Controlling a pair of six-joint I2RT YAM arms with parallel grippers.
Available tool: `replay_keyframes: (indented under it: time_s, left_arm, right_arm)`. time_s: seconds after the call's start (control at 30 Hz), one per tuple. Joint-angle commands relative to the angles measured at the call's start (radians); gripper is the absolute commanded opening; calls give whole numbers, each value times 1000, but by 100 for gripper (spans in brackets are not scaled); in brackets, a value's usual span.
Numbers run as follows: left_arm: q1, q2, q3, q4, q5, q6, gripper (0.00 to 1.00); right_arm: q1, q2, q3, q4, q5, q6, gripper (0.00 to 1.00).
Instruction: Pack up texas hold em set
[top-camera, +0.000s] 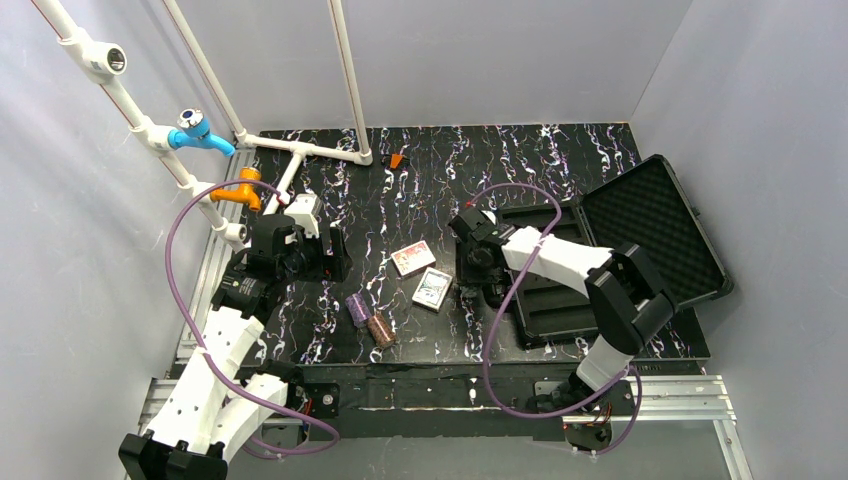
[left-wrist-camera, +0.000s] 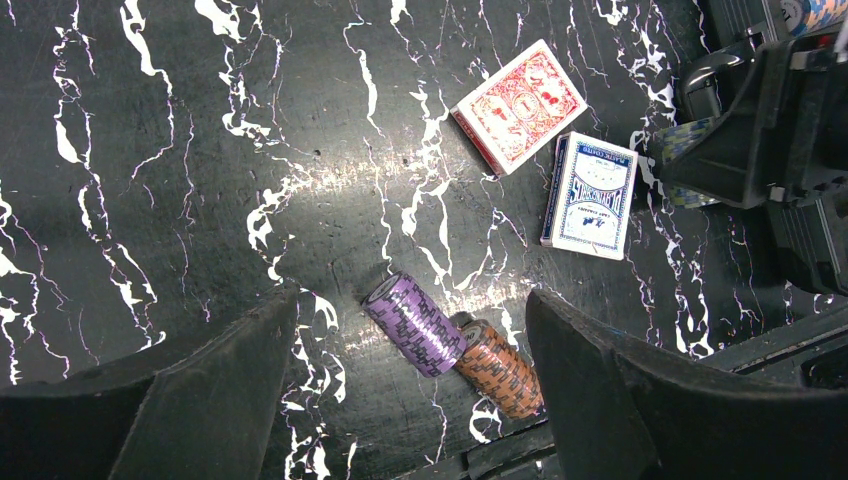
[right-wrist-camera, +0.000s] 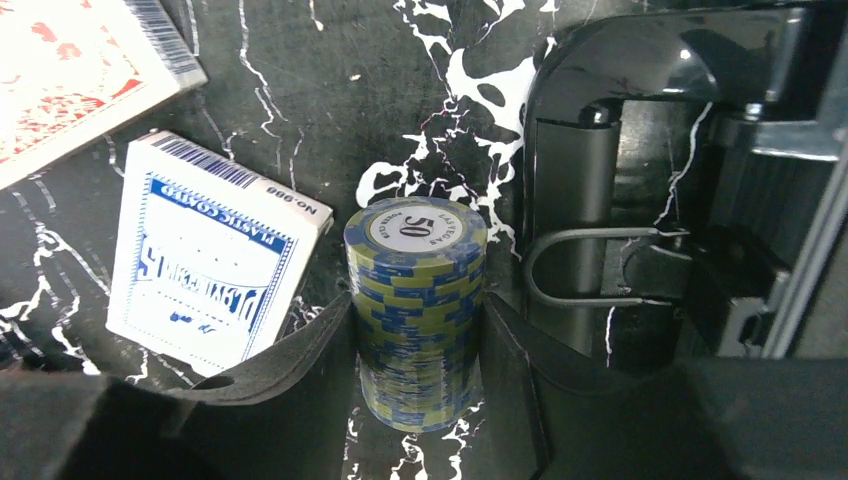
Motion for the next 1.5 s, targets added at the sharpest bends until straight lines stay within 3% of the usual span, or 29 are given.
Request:
replay_keyframes:
  time_s: [0.0, 0.43, 0.7, 1.0, 1.23, 1.47]
  left_arm:
    - [-4, -18, 15, -9, 8, 6, 83]
    - [-5, -3, 19, -9, 10, 6, 82]
    - [-5, 0, 18, -8, 4, 9, 82]
    - [-5, -6, 16, -9, -13, 10, 82]
    - [-5, 0, 19, -9, -6, 12, 82]
    - [-5, -4, 21, -9, 2, 10, 82]
  right_arm:
    - [3, -106, -3, 69, 33, 18, 1]
    - [2, -234, -20, 110, 123, 37, 1]
    - [1, -200, 150, 85, 196, 77, 1]
    - [-1, -195, 210, 174, 277, 123, 1]
    - [-17, -157, 349, 64, 411, 145, 1]
    - [-83, -144, 418, -101, 547, 290, 1]
